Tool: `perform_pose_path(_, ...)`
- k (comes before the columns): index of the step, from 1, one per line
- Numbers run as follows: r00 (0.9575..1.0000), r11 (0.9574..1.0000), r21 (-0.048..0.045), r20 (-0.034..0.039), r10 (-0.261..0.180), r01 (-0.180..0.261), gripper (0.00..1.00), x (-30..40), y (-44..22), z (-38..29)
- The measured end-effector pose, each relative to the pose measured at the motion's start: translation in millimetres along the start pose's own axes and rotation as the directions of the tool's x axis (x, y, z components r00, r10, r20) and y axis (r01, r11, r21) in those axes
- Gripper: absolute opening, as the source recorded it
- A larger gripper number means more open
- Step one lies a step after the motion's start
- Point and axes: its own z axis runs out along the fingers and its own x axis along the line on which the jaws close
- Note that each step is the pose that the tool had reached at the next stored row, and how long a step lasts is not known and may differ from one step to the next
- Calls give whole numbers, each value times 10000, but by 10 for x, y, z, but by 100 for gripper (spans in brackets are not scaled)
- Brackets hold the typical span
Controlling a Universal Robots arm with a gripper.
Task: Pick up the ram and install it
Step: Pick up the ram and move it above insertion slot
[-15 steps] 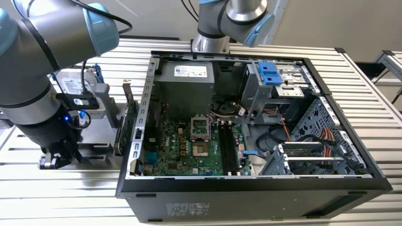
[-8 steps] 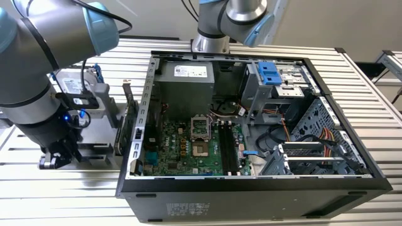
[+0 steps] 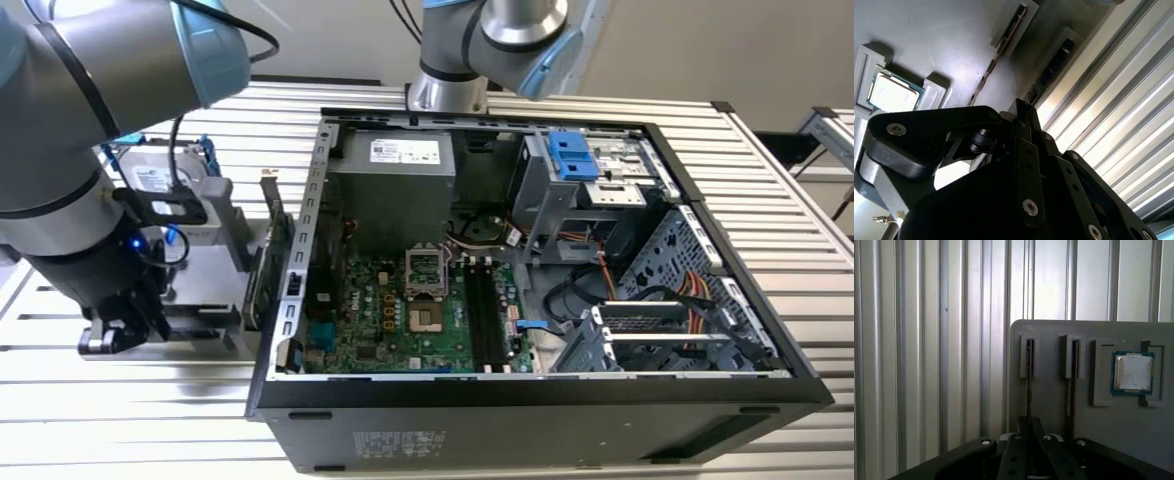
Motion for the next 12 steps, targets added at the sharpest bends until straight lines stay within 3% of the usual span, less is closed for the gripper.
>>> perform_pose_path(12,10000,10000,0,0,0,0,0,0,3,-159)
